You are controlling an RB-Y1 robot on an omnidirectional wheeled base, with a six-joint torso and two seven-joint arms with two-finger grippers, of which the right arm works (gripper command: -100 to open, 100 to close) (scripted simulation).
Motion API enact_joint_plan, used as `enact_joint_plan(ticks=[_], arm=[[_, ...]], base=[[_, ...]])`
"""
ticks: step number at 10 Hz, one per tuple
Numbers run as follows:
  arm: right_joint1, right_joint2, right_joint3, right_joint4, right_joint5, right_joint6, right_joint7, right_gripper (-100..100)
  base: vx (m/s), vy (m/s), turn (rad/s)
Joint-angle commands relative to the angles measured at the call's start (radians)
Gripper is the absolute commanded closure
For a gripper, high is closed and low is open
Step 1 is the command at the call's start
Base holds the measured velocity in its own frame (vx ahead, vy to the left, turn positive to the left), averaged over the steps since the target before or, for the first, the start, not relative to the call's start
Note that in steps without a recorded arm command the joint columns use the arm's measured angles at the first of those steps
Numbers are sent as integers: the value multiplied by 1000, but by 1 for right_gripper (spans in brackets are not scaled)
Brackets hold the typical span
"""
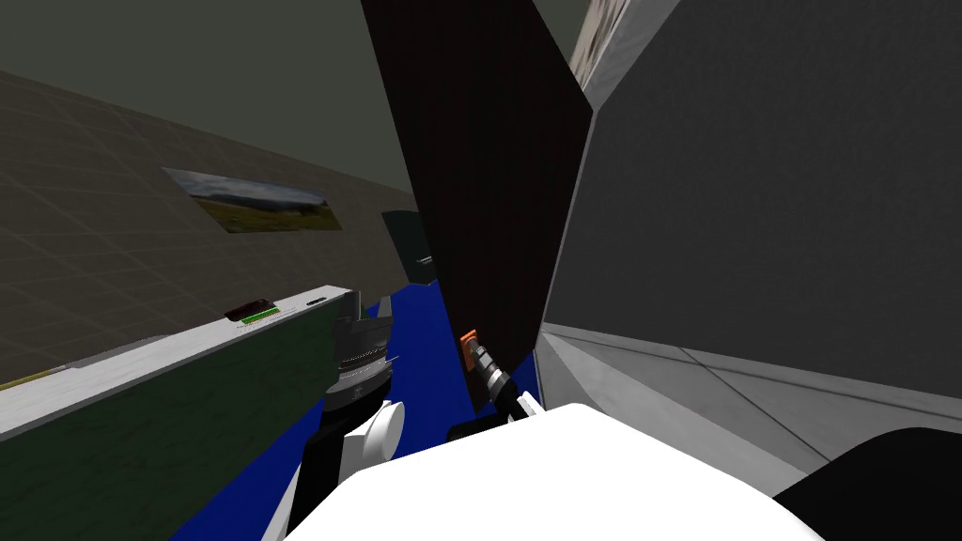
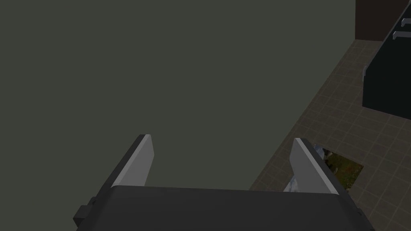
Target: Push the door open
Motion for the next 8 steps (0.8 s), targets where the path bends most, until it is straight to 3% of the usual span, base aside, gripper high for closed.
enact_joint_plan(ticks=[1, 4, 8], arm=[[8, -9, 0, -3, 1, 1, 8, 100], [25, -13, 1, -8, 3, 4, 24, 100], [50, 6, 3, -16, 6, 7, 48, 100]], base=[[80, 18, -151], [174, 68, -188], [173, 131, -228]])
